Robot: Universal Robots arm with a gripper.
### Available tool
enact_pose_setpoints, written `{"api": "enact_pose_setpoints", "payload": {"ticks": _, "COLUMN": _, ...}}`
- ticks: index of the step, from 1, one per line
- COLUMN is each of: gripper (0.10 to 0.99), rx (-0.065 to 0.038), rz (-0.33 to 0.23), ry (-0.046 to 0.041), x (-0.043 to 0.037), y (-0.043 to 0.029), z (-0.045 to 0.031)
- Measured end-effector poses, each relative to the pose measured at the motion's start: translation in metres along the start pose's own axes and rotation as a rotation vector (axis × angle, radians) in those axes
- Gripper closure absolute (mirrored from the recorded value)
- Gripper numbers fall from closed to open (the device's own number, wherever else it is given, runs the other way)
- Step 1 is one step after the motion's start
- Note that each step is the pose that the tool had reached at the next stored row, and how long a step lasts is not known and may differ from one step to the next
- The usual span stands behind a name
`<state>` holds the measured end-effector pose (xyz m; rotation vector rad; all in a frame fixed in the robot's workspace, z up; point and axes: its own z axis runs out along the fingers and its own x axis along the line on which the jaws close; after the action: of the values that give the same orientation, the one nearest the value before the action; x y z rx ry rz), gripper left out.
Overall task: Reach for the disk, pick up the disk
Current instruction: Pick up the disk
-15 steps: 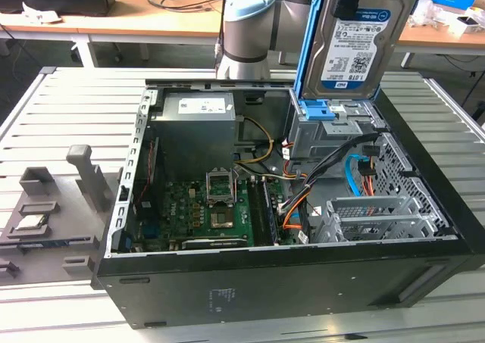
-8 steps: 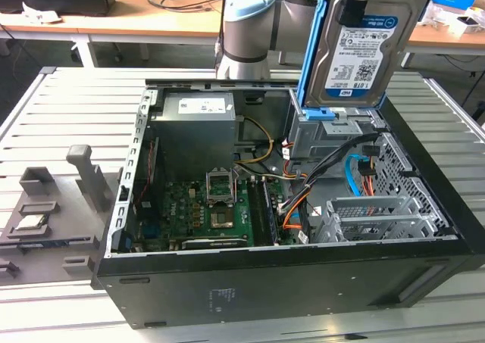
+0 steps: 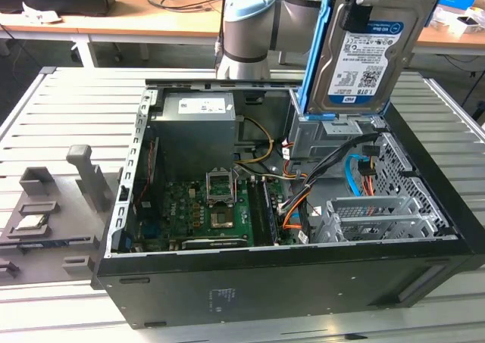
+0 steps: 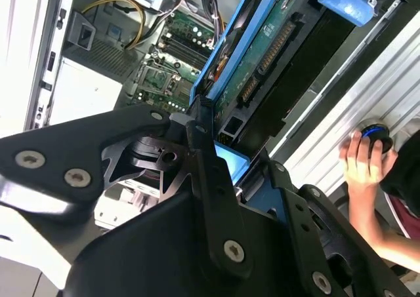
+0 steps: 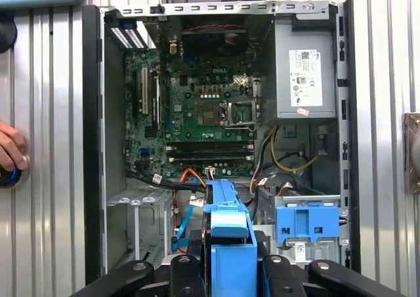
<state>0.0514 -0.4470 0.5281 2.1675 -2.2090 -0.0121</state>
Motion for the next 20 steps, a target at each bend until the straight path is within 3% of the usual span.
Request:
{"api": "enact_pose_setpoints", "payload": {"ticks": 11, "gripper": 0.718, "rx": 0.0, "rz": 0.0, "ry": -0.0001, "x": 0.0164, "y": -0.0003, "z": 0.0005}}
{"api": "enact_pose_setpoints", "payload": {"ticks": 20, "gripper": 0.718, "rx": 0.0, "rz": 0.0, "ry": 0.0, "x": 0.0349, "y": -0.0007, "z": 0.001}}
